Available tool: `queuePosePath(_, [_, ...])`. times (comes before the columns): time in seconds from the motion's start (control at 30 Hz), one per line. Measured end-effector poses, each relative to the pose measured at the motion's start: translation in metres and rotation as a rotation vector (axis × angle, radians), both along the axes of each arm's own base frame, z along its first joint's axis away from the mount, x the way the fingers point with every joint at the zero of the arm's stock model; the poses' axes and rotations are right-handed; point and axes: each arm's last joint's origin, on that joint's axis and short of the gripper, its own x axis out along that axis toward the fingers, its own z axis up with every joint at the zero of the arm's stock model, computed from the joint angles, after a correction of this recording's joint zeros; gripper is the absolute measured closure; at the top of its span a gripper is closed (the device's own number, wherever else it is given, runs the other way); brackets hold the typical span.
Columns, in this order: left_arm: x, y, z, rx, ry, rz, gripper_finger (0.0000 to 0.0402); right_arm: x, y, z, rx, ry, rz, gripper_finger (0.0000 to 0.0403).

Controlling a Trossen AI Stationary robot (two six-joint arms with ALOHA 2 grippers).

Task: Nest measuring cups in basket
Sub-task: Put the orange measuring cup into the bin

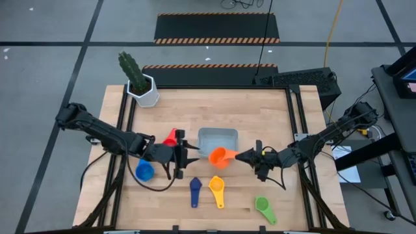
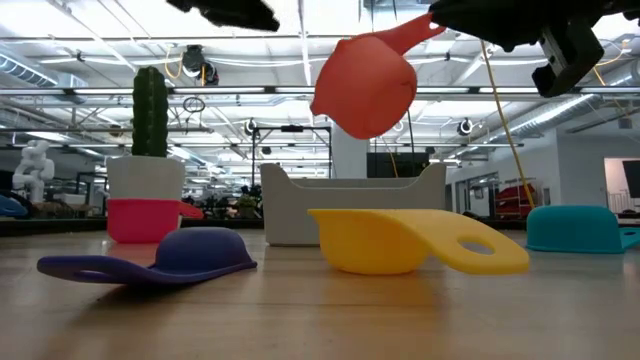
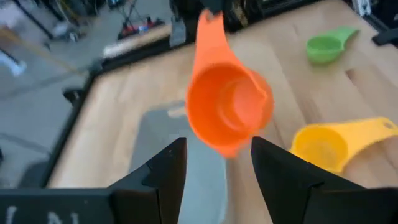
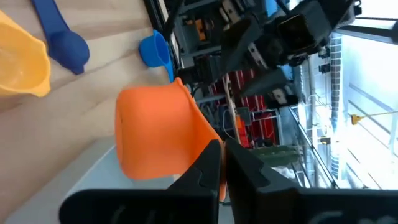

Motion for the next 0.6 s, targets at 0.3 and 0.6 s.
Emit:
queuePosePath(0.3, [-0.012, -0.008, -0.015, -0.187, 0.14, 0.118, 0.0218, 0.007, -0.017, 0.0, -0.049, 0.01, -0.074, 0.0403])
queuePosePath(0.6, [-0.018, -0.027, -0.014, -0.251, 0.122, 0.088, 0.0218, 0.014, -0.038, -0.002, -0.038, 0.03, -0.058, 0.0403])
